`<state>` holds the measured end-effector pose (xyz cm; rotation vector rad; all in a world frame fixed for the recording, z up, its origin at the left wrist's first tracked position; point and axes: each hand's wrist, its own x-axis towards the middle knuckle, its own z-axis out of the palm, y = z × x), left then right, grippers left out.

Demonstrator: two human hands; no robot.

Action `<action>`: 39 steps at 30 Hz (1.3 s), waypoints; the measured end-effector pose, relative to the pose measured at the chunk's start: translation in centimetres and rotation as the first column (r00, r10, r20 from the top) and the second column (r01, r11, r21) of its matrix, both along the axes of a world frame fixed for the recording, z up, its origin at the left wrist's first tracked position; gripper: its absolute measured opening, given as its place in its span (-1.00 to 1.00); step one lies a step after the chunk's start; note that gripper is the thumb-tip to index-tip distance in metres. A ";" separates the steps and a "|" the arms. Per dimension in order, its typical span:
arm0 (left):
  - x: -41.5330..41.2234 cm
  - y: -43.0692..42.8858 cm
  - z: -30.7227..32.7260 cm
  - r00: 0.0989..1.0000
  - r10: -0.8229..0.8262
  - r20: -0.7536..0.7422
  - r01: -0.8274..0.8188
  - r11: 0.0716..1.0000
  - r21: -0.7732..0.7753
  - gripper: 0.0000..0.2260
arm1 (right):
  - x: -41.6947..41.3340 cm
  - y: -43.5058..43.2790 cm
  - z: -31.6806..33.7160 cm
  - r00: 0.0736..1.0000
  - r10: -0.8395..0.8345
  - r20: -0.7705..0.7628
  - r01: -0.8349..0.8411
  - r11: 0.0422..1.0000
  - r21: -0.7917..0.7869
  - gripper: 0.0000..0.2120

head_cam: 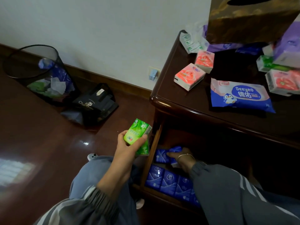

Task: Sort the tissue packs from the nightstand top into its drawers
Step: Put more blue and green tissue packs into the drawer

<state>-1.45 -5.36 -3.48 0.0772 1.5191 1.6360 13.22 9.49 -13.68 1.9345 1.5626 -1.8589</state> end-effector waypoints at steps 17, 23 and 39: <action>-0.1 -0.1 -0.3 0.999 -0.013 0.040 0.014 1.000 -0.023 -0.35 | -0.9 0.0 -1.2 0.888 0.415 0.197 -0.458 0.768 0.447 -0.46; -0.2 -0.1 -0.6 0.999 -0.004 0.053 0.005 1.000 -0.024 -0.31 | -1.3 1.2 -1.3 0.730 0.658 0.187 -0.664 0.615 0.425 -0.56; -0.1 0.1 -0.8 0.996 -0.049 0.073 0.050 0.999 -0.017 -0.35 | 1.5 2.0 -0.8 0.981 -0.188 -0.051 0.178 0.971 -0.160 -0.70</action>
